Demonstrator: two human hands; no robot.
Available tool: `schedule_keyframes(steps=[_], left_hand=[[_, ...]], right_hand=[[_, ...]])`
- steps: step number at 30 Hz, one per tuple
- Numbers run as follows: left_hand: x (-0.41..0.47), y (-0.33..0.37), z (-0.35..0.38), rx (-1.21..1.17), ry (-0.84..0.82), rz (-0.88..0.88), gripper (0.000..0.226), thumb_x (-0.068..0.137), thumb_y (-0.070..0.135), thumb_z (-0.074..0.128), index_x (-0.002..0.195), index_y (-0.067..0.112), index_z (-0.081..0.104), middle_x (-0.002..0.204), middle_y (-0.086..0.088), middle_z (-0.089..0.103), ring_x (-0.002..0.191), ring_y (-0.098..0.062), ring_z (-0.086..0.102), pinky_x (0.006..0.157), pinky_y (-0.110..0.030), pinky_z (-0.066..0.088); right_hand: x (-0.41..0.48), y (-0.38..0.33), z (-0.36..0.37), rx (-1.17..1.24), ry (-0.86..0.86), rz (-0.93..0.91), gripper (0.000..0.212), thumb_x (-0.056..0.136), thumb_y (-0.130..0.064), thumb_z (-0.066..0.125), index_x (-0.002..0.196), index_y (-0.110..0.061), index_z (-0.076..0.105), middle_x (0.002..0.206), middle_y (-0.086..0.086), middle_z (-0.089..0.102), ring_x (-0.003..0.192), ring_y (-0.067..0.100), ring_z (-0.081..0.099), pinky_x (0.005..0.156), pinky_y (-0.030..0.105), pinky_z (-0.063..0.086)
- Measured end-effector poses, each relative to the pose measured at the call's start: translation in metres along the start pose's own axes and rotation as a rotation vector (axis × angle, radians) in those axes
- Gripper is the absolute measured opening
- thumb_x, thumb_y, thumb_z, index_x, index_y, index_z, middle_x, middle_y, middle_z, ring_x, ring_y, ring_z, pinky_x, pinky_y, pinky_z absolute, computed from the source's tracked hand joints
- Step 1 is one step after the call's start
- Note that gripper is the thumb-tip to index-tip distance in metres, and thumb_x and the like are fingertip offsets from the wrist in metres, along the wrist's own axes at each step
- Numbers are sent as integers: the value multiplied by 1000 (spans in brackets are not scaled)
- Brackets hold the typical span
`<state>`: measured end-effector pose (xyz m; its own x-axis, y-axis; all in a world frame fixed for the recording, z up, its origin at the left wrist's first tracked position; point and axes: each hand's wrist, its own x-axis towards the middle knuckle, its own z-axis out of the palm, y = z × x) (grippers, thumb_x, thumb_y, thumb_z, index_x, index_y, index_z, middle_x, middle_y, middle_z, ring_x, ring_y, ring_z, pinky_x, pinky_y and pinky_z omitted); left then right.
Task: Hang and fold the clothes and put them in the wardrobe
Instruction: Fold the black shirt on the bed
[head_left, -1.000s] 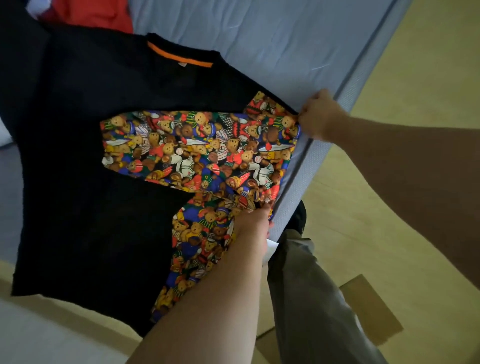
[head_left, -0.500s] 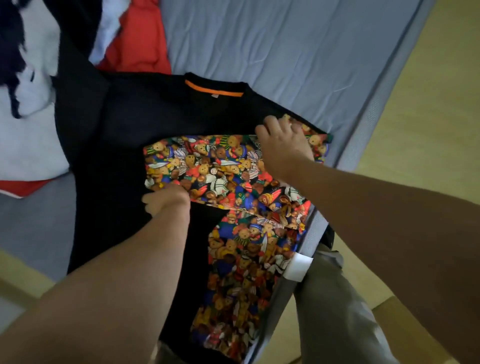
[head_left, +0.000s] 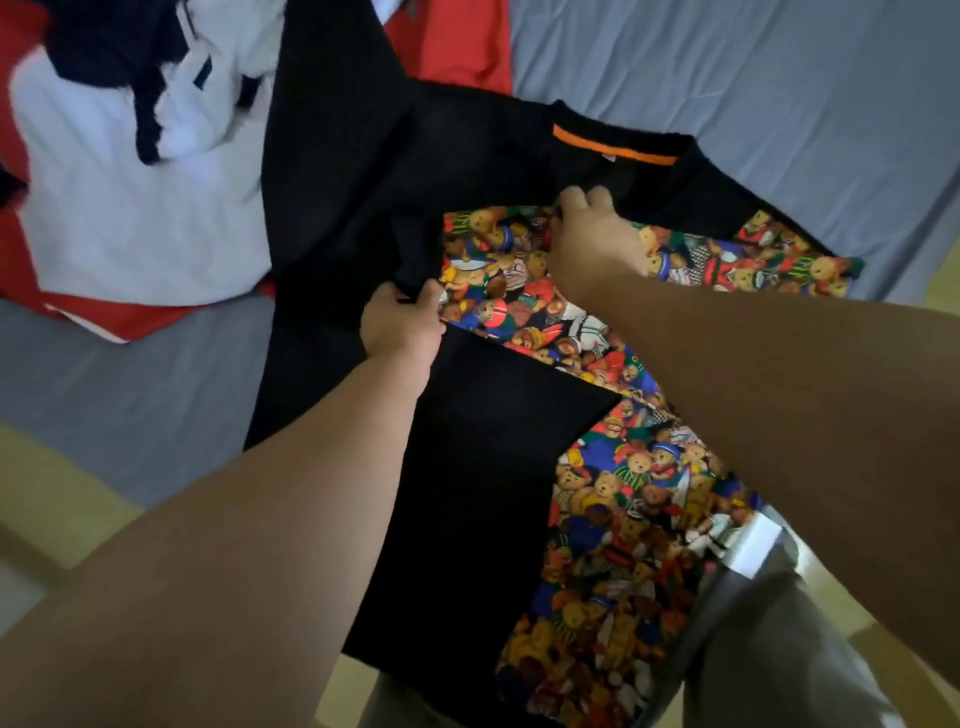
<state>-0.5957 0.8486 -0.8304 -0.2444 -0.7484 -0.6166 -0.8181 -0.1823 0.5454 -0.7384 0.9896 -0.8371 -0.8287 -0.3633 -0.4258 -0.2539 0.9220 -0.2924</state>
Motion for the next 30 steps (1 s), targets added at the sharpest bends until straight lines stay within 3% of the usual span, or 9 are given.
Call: schedule_keyframes(steps=[3, 7, 13, 16, 18, 21, 23, 27, 30], left_hand=[[7, 13, -5, 20, -29, 54, 29, 95, 39, 66, 109, 15, 58, 89, -1, 69, 66, -11, 72, 59, -29, 58], [22, 23, -29, -52, -38, -36, 39, 94, 34, 69, 125, 14, 55, 84, 4, 63, 72, -13, 73, 70, -31, 62], [63, 52, -85, -116, 399, 119, 21, 92, 30, 63, 107, 22, 51, 121, -2, 52, 86, -19, 56, 77, -31, 46], [85, 70, -104, -150, 168, 43, 45, 88, 33, 69, 127, 18, 53, 126, -2, 55, 94, -21, 58, 83, -31, 50], [89, 80, -111, -202, -40, -62, 46, 84, 29, 72, 126, 14, 61, 109, -3, 63, 83, -17, 60, 80, -30, 54], [89, 86, -121, -358, -103, -139, 29, 82, 21, 75, 110, 19, 66, 95, 2, 63, 65, -9, 58, 65, -25, 56], [91, 85, -129, -475, -169, -148, 20, 85, 18, 73, 103, 21, 63, 102, 2, 62, 68, -13, 73, 63, -28, 60], [91, 76, -135, -414, -271, -44, 23, 90, 4, 66, 106, 18, 59, 106, -4, 64, 80, -24, 77, 73, -37, 64], [83, 58, -129, 21, -155, 352, 20, 82, 9, 74, 82, 22, 58, 85, 0, 68, 73, -16, 69, 71, -25, 57]], right_hand=[[-3, -11, -9, 37, -27, 71, 46, 100, -8, 46, 144, -13, 36, 145, 15, 32, 107, 43, 59, 70, 40, 40], [-7, -44, -21, 32, -20, -84, 52, 98, -12, 51, 147, -19, 35, 150, 10, 27, 93, 36, 61, 64, 37, 40], [19, -126, -39, 415, 84, -209, 43, 99, -32, 52, 139, -16, 46, 144, 5, 40, 111, 29, 57, 83, 36, 45], [46, -165, -53, 587, 89, -158, 62, 95, -40, 60, 147, -14, 40, 143, 5, 49, 124, 23, 54, 94, 27, 40], [58, -184, -60, 717, 27, -79, 66, 93, -34, 64, 149, -12, 37, 132, 5, 60, 116, 24, 61, 97, 30, 48], [62, -195, -60, 1065, -64, 66, 32, 94, -9, 60, 125, -16, 58, 88, 1, 64, 61, 13, 61, 52, 25, 52], [57, -190, -58, 1211, -194, 220, 18, 94, -3, 55, 98, -20, 60, 75, -1, 59, 44, 7, 52, 44, 18, 39], [43, -147, -44, 1278, -347, 419, 27, 87, 14, 50, 89, -13, 53, 79, 5, 63, 68, 13, 66, 54, 25, 43], [30, -120, -38, 1140, -349, 420, 27, 78, 16, 50, 75, -11, 53, 89, 9, 58, 78, 23, 61, 55, 26, 45]])
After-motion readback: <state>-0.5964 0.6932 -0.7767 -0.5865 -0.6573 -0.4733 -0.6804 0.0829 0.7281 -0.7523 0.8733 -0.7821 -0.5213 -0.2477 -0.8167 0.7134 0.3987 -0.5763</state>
